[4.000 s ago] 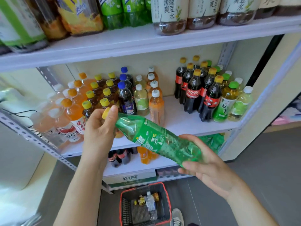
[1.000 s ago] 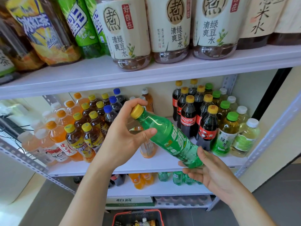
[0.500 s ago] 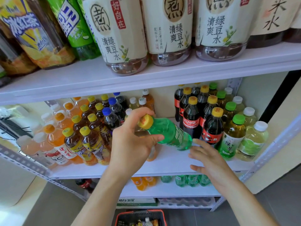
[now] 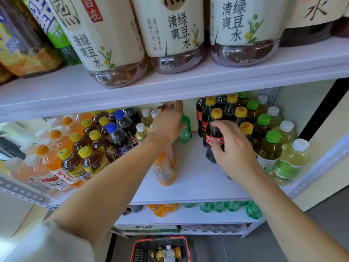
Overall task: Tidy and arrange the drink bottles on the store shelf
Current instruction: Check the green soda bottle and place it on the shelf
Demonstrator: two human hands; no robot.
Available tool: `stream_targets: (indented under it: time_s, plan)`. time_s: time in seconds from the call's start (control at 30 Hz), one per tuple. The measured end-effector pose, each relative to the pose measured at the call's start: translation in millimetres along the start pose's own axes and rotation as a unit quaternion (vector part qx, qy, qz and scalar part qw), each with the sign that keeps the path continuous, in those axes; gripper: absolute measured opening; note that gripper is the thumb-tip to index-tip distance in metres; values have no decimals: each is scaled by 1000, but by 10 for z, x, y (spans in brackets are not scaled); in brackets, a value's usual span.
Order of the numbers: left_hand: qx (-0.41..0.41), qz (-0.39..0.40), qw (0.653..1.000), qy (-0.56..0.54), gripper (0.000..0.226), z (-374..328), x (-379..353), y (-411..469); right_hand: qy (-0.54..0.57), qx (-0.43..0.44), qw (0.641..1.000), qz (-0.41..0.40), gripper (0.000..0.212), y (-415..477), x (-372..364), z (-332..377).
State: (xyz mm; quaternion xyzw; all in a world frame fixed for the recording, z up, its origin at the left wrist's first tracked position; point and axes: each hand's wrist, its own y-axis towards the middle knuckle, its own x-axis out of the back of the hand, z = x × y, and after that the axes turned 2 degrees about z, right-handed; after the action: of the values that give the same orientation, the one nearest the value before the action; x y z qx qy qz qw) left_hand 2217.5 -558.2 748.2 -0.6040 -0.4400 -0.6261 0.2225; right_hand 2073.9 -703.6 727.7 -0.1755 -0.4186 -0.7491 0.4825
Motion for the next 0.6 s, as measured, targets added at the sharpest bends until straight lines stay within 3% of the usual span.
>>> stream_targets:
  time_s: [0.1, 0.37, 0.6]
  plan:
    - [31, 31, 999, 22, 57, 23, -142, 258, -144, 54, 988, -4, 42, 160, 34, -47]
    - [77, 23, 997, 15, 31, 77, -425, 626, -326, -45, 933, 148, 70, 580, -106, -118]
    - [151, 20, 988, -13, 16, 152, -506, 768, -341, -6, 934, 103, 44, 655, -71, -26]
